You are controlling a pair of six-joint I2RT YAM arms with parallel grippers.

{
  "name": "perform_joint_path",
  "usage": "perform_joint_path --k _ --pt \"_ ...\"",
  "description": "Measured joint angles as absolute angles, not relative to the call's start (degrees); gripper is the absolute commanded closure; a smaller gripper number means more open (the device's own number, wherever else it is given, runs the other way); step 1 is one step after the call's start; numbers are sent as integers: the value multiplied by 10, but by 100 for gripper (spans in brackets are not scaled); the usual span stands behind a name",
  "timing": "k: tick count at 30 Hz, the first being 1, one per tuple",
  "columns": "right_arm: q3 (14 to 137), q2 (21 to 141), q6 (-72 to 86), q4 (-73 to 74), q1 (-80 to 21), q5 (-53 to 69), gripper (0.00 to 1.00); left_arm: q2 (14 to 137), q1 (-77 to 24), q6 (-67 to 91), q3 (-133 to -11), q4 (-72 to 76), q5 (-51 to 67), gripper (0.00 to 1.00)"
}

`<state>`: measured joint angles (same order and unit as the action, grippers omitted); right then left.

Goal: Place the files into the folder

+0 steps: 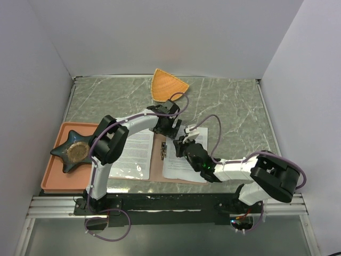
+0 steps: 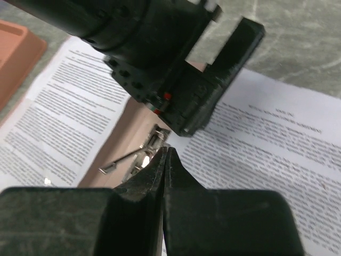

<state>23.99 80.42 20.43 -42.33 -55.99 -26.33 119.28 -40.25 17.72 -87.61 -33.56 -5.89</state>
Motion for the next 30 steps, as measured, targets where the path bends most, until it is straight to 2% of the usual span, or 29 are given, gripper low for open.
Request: perform_joint_path --k 19,30 --pt "330 950 175 -466 -527 -83 100 1188 -402 155 -859 -309 -55 6" --pt "348 976 175 -458 -526 -18 100 1180 -396 151 -845 -292 -41 9"
